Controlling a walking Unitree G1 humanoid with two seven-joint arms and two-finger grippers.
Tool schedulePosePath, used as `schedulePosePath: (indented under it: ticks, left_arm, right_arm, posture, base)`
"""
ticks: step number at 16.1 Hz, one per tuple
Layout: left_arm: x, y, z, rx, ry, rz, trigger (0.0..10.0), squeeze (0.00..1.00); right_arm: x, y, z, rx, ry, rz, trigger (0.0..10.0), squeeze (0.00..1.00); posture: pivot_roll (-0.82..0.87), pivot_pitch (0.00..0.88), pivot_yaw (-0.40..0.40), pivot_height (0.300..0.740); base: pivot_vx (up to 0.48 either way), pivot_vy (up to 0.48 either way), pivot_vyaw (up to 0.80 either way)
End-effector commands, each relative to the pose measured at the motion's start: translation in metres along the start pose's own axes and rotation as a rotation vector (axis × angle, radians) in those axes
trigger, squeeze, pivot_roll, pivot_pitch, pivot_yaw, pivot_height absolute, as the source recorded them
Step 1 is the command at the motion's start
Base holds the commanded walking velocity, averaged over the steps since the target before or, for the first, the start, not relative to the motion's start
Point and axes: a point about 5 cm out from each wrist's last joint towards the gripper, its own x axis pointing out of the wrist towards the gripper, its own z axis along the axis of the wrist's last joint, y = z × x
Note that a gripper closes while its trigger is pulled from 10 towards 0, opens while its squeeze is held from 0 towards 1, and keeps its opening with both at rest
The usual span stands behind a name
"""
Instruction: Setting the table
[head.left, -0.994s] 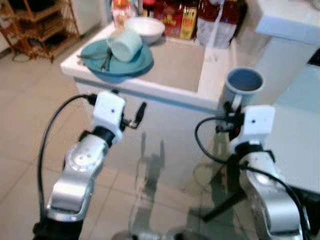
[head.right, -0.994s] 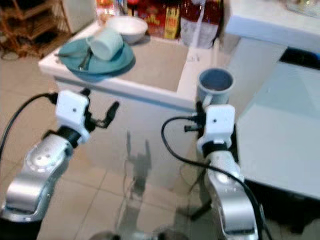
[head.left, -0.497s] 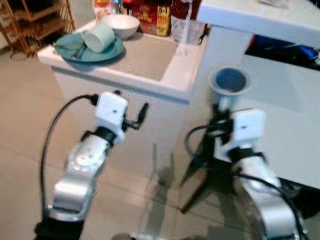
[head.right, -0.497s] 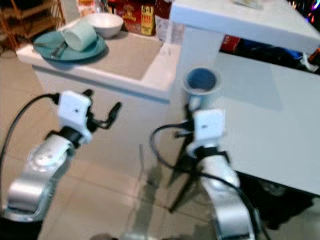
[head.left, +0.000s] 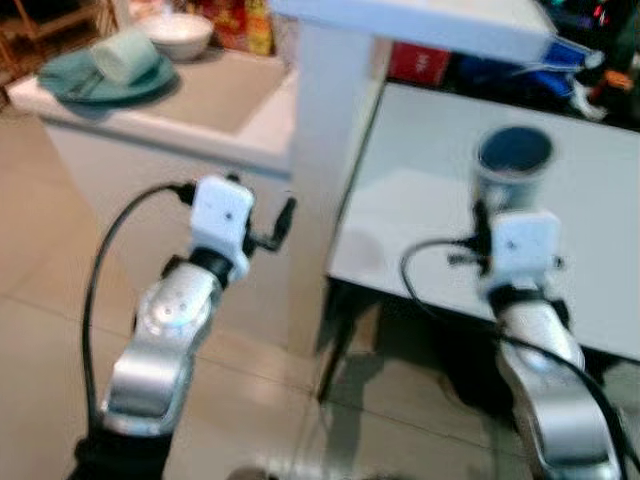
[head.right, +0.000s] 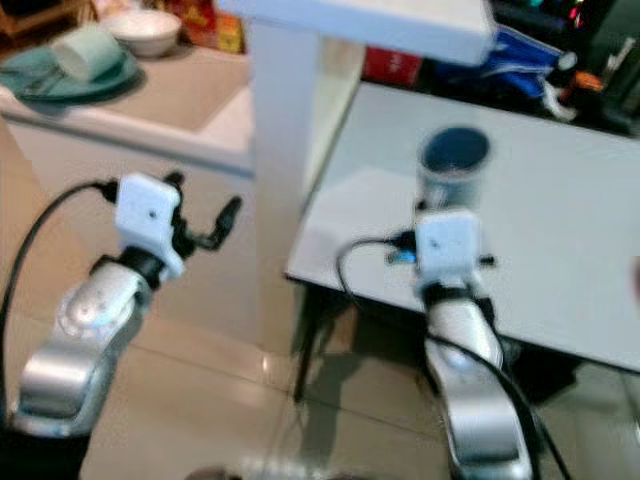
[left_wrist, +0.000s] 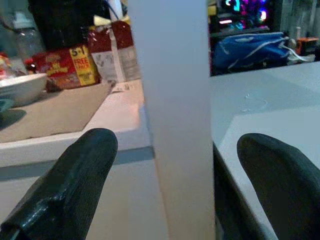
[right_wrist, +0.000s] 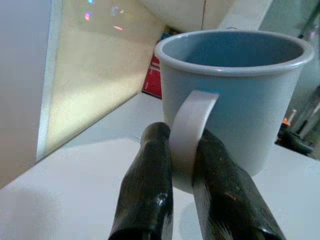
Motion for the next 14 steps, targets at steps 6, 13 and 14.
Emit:
schedulePosePath:
  ticks: [6,13,14]
  left_arm:
    - [0.007,-0.001,0.003,-0.008,-0.027,0.036,10.0,0.0]
    - [0.011,-0.003,0.005,-0.013,-0.042,0.012,10.0,0.0]
    - [0.011,-0.003,0.006,-0.013,-0.043,0.011,10.0,0.0]
  right_arm:
    - [0.014,-0.012,0.009,0.284,-0.003,-0.021,10.0,0.0]
    - [0.011,-0.008,0.02,0.375,-0.057,0.02,10.0,0.0]
    - [0.011,-0.008,0.02,0.38,-0.058,0.024,10.0,0.0]
  posture:
    - [0.03,0.072,-0.004,0.74]
    - [0.03,0.055,0.02,0.74]
    - [0.03,0.055,0.02,0.74]
  base:
    - [0.0,-0.48,0.0]
    - [0.0,-0.48,0.0]
    - [0.0,-0.48,0.0]
